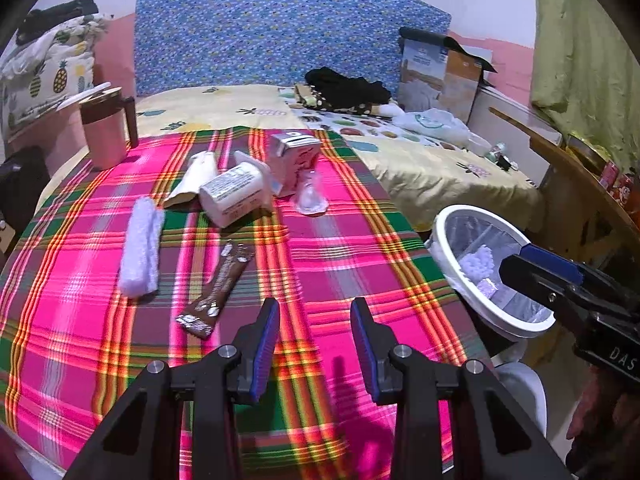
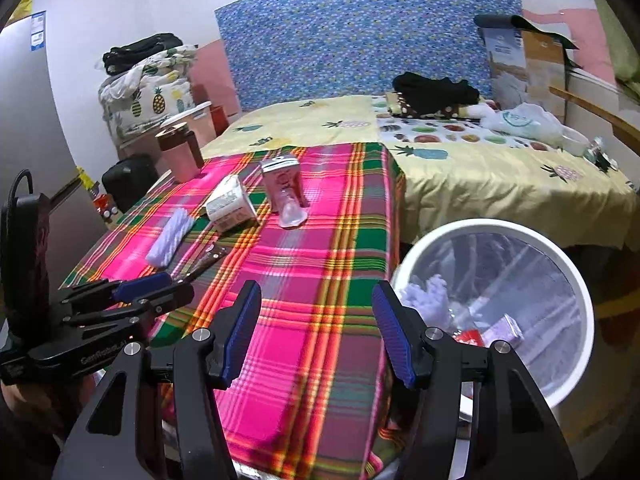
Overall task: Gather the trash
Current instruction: 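Grasp the second foam net with the left tool while the right tool reaches the yogurt cup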
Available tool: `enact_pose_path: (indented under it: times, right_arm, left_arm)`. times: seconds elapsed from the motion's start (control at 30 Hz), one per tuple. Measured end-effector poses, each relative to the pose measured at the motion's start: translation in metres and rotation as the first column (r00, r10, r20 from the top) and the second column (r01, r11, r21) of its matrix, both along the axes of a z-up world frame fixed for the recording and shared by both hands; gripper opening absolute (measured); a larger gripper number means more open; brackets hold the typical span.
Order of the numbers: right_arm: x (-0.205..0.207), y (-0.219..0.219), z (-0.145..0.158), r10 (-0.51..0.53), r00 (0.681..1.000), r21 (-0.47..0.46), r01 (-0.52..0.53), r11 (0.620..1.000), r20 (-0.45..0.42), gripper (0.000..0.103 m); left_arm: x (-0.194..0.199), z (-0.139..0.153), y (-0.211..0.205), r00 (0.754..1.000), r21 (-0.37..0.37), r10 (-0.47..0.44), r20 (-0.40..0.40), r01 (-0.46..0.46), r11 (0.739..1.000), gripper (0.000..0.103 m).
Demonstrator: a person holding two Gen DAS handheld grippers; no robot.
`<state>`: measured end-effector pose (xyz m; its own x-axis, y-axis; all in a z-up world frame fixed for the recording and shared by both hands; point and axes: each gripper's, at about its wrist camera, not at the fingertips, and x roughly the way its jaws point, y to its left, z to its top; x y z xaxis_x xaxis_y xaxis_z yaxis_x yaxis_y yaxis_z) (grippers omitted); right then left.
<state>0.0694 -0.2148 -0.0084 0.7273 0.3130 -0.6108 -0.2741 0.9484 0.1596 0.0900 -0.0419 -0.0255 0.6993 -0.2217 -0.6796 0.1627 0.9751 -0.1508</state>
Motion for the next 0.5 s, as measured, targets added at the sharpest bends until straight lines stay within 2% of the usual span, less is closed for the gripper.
enact_pose_path:
  times: [0.5]
  right_arm:
    - [0.020, 0.031, 0.007, 0.093, 0.996, -0.004, -0.093, 0.996, -0.011, 0.059]
  left_arm:
    - [0.009, 0.003, 0.048, 0.994, 0.026, 0.108, 0.014, -0.108, 0.994, 0.037]
